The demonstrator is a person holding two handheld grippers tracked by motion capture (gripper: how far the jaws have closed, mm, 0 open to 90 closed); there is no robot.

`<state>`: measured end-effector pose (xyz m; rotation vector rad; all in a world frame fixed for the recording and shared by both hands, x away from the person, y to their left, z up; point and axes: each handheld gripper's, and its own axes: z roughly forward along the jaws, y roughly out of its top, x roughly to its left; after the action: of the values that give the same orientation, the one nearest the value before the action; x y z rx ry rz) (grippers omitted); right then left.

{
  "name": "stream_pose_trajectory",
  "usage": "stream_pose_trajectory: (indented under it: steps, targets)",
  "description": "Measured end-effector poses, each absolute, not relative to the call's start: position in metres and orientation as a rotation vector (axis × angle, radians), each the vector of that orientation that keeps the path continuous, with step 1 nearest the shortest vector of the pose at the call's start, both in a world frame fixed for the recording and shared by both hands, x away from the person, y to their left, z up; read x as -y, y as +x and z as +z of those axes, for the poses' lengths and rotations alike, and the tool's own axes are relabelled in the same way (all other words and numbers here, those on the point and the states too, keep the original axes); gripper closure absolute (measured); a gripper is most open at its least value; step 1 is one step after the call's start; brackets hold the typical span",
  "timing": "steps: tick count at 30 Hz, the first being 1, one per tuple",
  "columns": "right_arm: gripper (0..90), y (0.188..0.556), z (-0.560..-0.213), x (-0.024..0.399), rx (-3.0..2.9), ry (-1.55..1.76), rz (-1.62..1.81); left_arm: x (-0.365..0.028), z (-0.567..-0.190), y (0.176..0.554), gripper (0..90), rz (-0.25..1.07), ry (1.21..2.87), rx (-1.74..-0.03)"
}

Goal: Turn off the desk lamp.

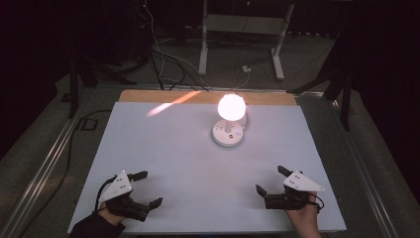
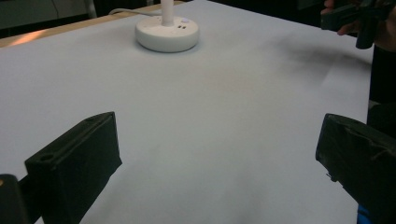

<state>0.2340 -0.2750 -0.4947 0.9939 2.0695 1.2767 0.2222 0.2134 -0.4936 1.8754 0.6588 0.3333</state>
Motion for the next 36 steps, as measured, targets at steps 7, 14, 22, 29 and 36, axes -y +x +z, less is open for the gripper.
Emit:
stream_pose_trajectory:
  steps: [7, 14, 22, 29, 36]
  targets:
    - [0.0, 0.234, -0.498, 0.274, -2.058, 0.992, 1.249, -0.213, -0.494, 0.222, 0.5, 0.325, 1.866, -0.652]
    - [0.0, 0.236, -0.497, 0.272, -2.098, 0.995, 1.234, -0.214, -0.494, 0.222, 0.5, 0.323, 1.859, -0.649]
    - [0.0, 0.237, -0.495, 0.271, -2.115, 1.042, 1.21, -0.214, -0.493, 0.222, 0.5, 0.324, 1.853, -0.649]
    - [0.0, 0.24, -0.483, 0.273, -2.082, 1.075, 1.23, -0.214, -0.493, 0.222, 0.5, 0.323, 1.862, -0.651]
    - [0.0, 0.244, -0.469, 0.269, -2.048, 1.033, 1.244, -0.214, -0.493, 0.222, 0.5, 0.318, 1.861, -0.653]
